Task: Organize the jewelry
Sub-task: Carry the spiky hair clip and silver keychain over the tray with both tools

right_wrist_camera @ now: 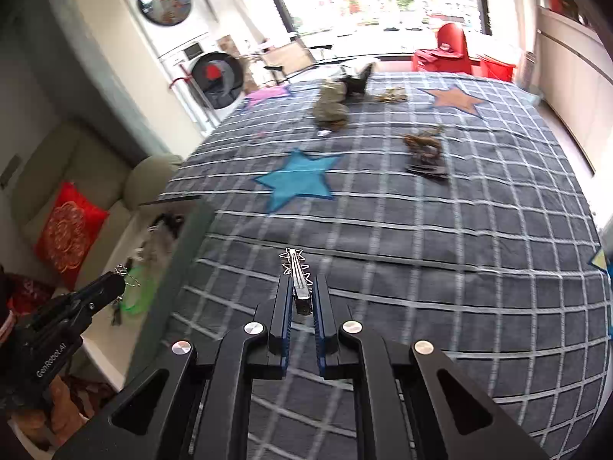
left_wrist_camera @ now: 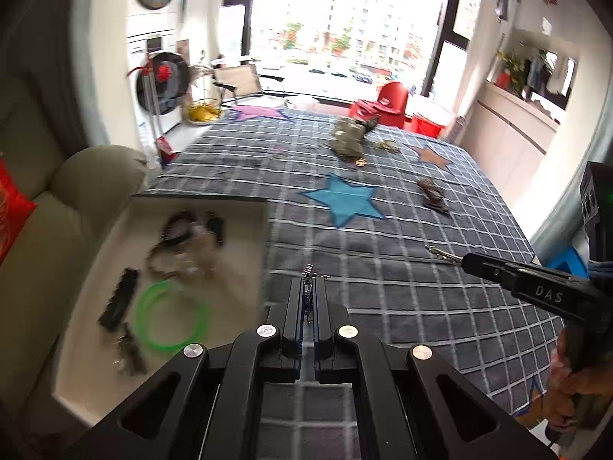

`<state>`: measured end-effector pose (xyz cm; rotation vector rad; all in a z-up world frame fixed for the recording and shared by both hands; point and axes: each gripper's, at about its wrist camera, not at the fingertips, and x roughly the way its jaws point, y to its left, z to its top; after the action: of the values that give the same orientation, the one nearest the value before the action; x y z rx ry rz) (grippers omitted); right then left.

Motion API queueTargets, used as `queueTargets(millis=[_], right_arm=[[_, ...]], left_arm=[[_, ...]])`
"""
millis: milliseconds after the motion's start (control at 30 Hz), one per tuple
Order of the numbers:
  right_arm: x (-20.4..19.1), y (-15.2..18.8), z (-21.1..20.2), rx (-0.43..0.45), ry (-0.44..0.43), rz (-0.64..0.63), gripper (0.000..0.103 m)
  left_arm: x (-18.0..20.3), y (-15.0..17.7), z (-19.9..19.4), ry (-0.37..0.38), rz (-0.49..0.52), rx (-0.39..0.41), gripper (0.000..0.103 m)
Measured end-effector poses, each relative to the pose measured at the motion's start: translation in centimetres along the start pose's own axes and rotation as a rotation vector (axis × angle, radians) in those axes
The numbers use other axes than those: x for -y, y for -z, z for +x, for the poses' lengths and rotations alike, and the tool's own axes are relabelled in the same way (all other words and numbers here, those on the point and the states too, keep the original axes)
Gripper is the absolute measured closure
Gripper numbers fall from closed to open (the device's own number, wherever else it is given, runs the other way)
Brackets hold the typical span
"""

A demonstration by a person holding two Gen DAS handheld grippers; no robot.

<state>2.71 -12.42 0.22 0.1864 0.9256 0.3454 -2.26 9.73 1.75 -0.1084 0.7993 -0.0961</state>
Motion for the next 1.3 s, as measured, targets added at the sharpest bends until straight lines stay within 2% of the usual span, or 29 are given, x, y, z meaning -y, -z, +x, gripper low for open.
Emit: queueTargets(millis=[300,567,867,1067,1300], right_arm=[[-7.0,-0.5,1.0,-0.024,-0.116,-0.092,0.092],[-13.6,0.4,3.7,-0.091,-0.214,-0.198,0.092],[-18.3,2.1,7.5,-0.201,-0.264,-0.266,0.092],[-20.1,4.0,9.4,-0.274,-0.276,-0.320,0.092],[-20.9,5.4,12.2,-0.373,-0.275,-0.316,0.092]], left_arm=[[-7.7,2.4,-3.1,-0.109,-0.099,0.025,0.098],[-12.5,4.7,-2.9,-0.185,-0.152,-0.016,0.098],[-14.0,5.9,-0.7,-0.190,-0.165,-0.078,0.098],[-14.7,6.6,0.7,-0.210,-0.173,-0.129,0.098],[-15.3,7.2,1.9,-0.220,-0.183,-0.175,0.098]])
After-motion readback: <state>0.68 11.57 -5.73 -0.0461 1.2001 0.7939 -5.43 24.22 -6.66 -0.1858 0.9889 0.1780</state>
